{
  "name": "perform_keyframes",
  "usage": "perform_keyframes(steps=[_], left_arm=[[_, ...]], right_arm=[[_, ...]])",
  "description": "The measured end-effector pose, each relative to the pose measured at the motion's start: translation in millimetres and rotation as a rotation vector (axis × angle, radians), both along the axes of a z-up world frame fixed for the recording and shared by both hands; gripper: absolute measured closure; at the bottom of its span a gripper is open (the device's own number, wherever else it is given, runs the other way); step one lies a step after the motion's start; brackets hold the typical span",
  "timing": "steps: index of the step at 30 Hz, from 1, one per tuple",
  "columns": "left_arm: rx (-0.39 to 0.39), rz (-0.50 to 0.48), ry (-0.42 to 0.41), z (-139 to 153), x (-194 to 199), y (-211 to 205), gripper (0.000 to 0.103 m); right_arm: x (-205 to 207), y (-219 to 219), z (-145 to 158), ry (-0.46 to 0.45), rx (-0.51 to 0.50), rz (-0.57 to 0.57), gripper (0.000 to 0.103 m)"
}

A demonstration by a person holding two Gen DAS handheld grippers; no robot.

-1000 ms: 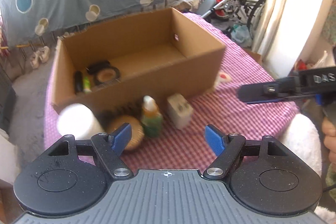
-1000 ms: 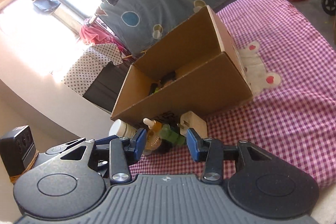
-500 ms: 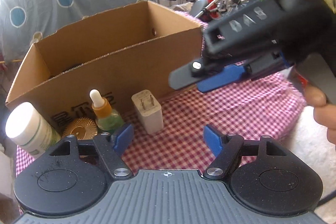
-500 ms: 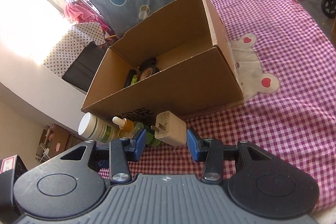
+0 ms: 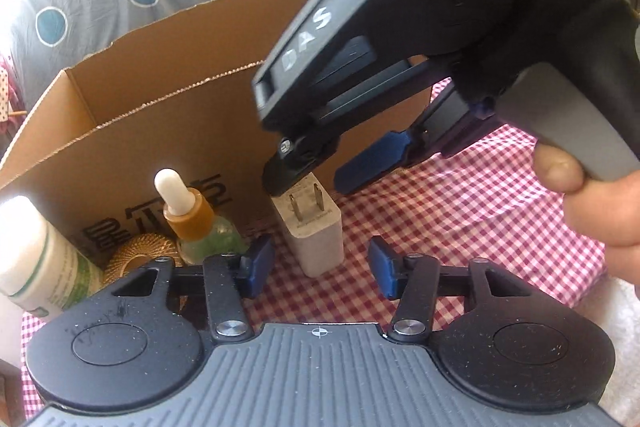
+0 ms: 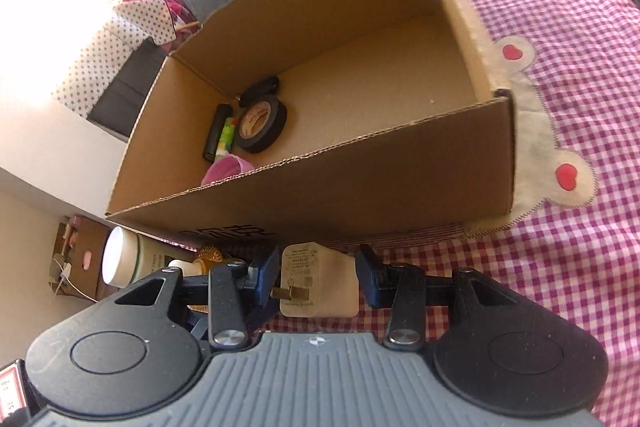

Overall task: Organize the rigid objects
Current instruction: 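Close the right gripper on the white USB charger, then carry the charger with the right gripper into the box and release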

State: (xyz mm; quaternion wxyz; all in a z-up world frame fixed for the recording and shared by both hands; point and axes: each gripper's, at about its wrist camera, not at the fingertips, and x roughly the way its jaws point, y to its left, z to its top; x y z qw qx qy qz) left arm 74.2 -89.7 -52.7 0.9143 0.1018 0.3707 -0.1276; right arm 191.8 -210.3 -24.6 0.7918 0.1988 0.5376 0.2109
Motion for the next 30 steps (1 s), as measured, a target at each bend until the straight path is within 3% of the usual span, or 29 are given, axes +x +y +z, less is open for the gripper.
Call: perform_keyframes(steps=[7,17,21,30], left_arm=[[-0.017,0.036,0.033,-10,14,4,0.062],[-0.026,0.047,0.014,-10,11,5,0.071],[-0.030,0.057,0.018,-7,9,5,0.072],[-0.019,0.042,-0.015,5,-4,-3,0.073]], right_arm=[[10,13,-5,0.030,-0.009,0.030,0.055],[15,17,-4,0.048,-0.066,0.048,0.055],[18,13,-14,0.078,-0.035,0.033,0.057],[-2,3,-1,0.019,-0.021,0.005,0.060]])
